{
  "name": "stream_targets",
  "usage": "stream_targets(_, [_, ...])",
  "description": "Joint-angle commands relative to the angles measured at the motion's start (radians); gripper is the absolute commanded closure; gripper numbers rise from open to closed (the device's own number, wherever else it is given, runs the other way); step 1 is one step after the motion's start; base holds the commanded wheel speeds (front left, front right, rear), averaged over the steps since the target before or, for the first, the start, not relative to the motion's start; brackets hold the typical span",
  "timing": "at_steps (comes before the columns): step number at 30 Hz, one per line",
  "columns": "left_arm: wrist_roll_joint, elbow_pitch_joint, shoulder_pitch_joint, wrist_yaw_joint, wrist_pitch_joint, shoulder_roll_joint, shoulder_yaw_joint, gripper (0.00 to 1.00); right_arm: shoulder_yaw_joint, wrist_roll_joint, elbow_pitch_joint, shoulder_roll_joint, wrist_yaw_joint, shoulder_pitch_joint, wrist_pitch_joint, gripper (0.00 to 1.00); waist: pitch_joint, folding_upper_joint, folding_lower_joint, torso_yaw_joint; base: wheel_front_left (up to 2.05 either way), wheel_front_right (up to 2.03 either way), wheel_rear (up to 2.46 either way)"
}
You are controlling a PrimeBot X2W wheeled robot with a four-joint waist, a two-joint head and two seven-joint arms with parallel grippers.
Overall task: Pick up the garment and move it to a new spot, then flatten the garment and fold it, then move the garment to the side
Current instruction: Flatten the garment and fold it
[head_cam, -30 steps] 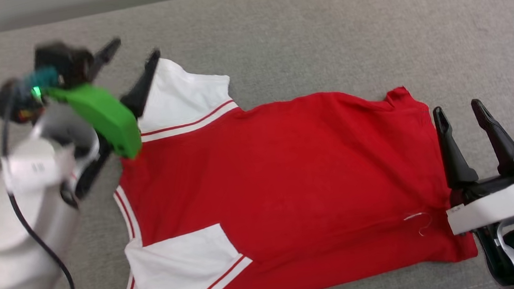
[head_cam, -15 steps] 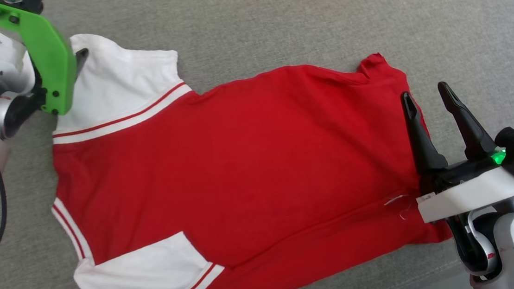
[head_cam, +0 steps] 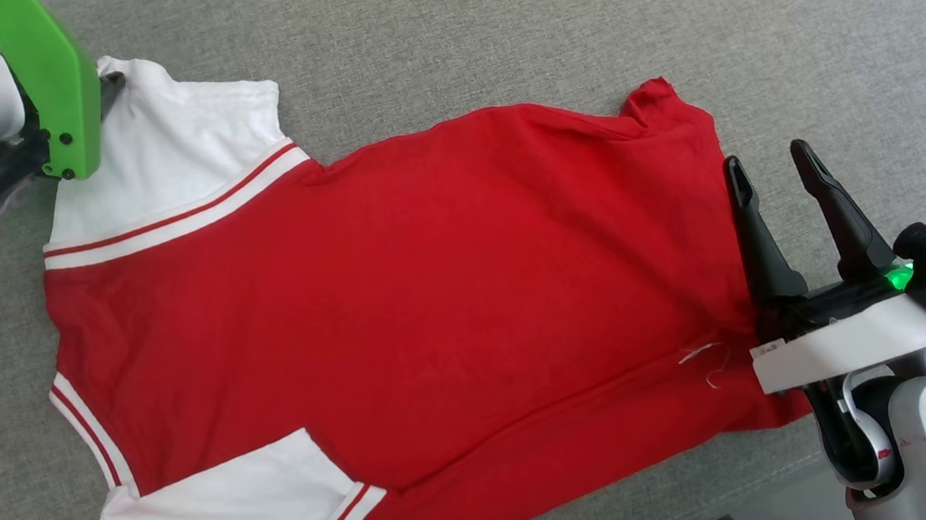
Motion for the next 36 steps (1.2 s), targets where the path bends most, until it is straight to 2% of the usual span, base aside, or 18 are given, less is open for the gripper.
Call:
stream_targets(1, [-0.025,0.004,0.042,-0.003,0.031,-0.012,-0.041,1.0,-0.003,0.002,0.002,-0.001,-0.001,-0.02,-0.005,0.0,-0.002,-0.0001,-0.0001,0.004,0.0,0.0,0.0])
stream_targets(5, [-0.062,0.001,0.04,-0.003,-0.027,-0.013,-0.041,1.0,-0.005,-0.005,0.005,0.0,-0.001,-0.021,0.0,0.0,-0.013,-0.0001,-0.0001,0.011,0.0,0.0,0.0])
stream_targets(6, [-0.076,0.021,0.042,-0.003,-0.085,-0.021,-0.028,1.0,-0.007,-0.007,0.01,-0.006,-0.001,-0.019,0.009,0.0,-0.036,-0.0001,-0.0001,0.016,0.0,0.0,0.0])
stream_targets(12, [-0.123,0.023,0.084,0.009,-0.214,-0.046,0.03,1.0,-0.008,-0.002,0.018,-0.071,-0.001,-0.002,0.087,0.0,-0.111,-0.0001,-0.0001,0.046,0.0,0.0,0.0])
stream_targets(19, [-0.164,-0.075,0.168,0.054,-0.249,-0.038,0.056,1.0,-0.007,0.025,0.003,-0.197,-0.001,-0.024,0.295,0.0,-0.186,-0.0001,-0.0001,0.113,0.0,0.0,0.0])
stream_targets(22, [-0.232,-0.171,0.218,0.061,-0.243,-0.041,0.088,1.0,0.036,0.06,0.007,-0.287,-0.001,-0.062,0.401,0.0,-0.197,-0.0001,-0.0001,0.146,0.0,0.0,0.0])
stream_targets(26, [-0.251,-0.314,0.274,0.112,-0.224,-0.007,0.097,1.0,0.092,0.115,0.02,-0.408,-0.001,-0.136,0.507,0.0,-0.186,-0.0001,-0.0001,0.185,0.0,0.0,0.0])
stream_targets(32, [-0.258,-0.538,0.347,0.211,-0.221,0.047,0.116,1.0,0.184,0.236,0.089,-0.514,-0.001,-0.266,0.618,0.0,-0.15,-0.0001,-0.0001,0.231,0.0,0.0,0.0])
stream_targets(36, [-0.242,-0.65,0.384,0.262,-0.22,0.082,0.117,1.0,0.24,0.262,0.158,-0.558,-0.001,-0.344,0.65,0.0,-0.131,-0.0001,-0.0001,0.255,0.0,0.0,0.0])
